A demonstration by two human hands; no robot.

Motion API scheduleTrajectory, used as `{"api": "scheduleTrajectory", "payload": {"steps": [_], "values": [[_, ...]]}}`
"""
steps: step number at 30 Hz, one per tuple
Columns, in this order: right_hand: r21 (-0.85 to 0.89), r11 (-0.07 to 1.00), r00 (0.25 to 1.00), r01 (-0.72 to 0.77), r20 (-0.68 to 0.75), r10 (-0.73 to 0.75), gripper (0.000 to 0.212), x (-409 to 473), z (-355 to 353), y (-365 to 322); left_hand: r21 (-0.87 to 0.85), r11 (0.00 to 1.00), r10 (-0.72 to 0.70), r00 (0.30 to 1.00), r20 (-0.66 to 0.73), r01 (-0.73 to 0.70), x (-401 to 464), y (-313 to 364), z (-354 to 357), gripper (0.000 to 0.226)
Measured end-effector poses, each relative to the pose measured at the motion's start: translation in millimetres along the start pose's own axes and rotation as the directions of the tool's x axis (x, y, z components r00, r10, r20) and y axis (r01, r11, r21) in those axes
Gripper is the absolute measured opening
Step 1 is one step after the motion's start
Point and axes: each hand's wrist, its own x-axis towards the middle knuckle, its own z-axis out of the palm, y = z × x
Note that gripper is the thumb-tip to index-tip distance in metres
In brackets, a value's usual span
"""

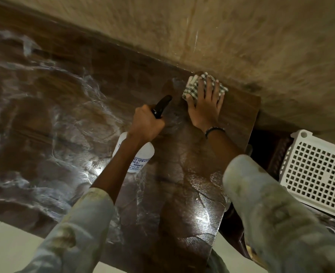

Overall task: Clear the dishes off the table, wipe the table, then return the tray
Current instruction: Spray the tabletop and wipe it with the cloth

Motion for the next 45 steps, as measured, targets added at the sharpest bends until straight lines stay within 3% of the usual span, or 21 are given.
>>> {"api": "scheduleTrajectory", "payload": {"steps": [4, 8, 12, 15, 17, 20, 24, 26, 28, 31, 33, 35, 37, 40, 42, 45], "values": [[-0.039, 0.975, 0.976, 0.219, 0.018, -0.219, 0.059, -2, 19, -36, -0.031, 1.0, 0.001, 0.999, -0.041, -0.002, -1, -13, -16, 0.016], [-0.085, 0.898, 0.902, 0.431, 0.07, -0.426, 0.059, -30, 16, -9, -0.038, 0.999, 0.006, 0.998, -0.062, -0.009, -4, -19, -27, 0.005], [-0.099, 0.939, 0.944, 0.33, 0.014, -0.33, 0.058, -17, 1, 16, -0.102, 0.994, -0.036, 0.998, -0.042, 0.032, -4, -24, -36, 0.01], [-0.05, 0.987, 0.988, 0.151, -0.034, -0.153, 0.059, 13, 4, -19, -0.172, 0.984, -0.059, 0.997, -0.039, 0.052, -2, -30, -43, 0.007], [-0.035, 0.993, 0.994, 0.109, -0.017, -0.109, 0.061, 27, 11, -49, -0.211, 0.976, -0.068, 0.997, -0.049, 0.056, -3, -33, -45, 0.006], [-0.067, 0.969, 0.971, 0.239, 0.013, -0.239, 0.06, 25, 26, -75, -0.226, 0.973, -0.073, 0.994, -0.076, 0.055, -5, -36, -47, 0.019], [-0.116, 0.873, 0.88, 0.474, 0.086, -0.467, 0.058, -4, 22, -46, -0.218, 0.975, -0.067, 0.994, -0.087, 0.047, -7, -31, -50, 0.011], [-0.114, 0.892, 0.899, 0.437, 0.07, -0.432, 0.057, -10, 13, -17, -0.224, 0.974, -0.066, 0.993, -0.096, 0.043, -8, -30, -51, 0.019], [-0.119, 0.951, 0.957, 0.286, -0.012, -0.29, 0.057, -4, 8, -8, -0.233, 0.972, -0.055, 0.994, -0.097, 0.031, -8, -32, -51, 0.017], [-0.095, 0.99, 0.991, 0.106, -0.072, -0.113, 0.059, 20, 14, -42, -0.224, 0.975, -0.042, 0.994, -0.099, 0.019, -8, -38, -49, 0.01], [-0.061, 0.99, 0.992, 0.125, -0.018, -0.126, 0.06, 34, 20, -73, -0.214, 0.977, -0.027, 0.994, -0.108, 0.003, -8, -40, -48, 0.015], [-0.086, 0.968, 0.972, 0.236, 0.032, -0.234, 0.059, 33, 26, -92, -0.203, 0.979, -0.016, 0.993, -0.113, -0.008, -9, -39, -46, 0.015], [-0.12, 0.92, 0.927, 0.374, 0.087, -0.366, 0.059, 20, 30, -97, -0.185, 0.983, -0.015, 0.994, -0.112, -0.006, -10, -38, -45, 0.028], [-0.111, 0.828, 0.834, 0.55, 0.137, -0.535, 0.058, -5, 28, -72, -0.158, 0.987, 0.021, 0.997, -0.077, -0.033, -11, -39, -42, 0.014], [-0.123, 0.836, 0.844, 0.535, 0.134, -0.52, 0.057, -9, 20, -39, -0.1, 0.995, 0.023, 0.999, -0.037, -0.026, -12, -45, -39, 0.015], [-0.113, 0.944, 0.95, 0.311, 0.034, -0.309, 0.059, -22, 5, 5, -0.051, 0.998, 0.038, 0.997, 0.067, -0.035, -23, -53, -27, 0.018]]}}
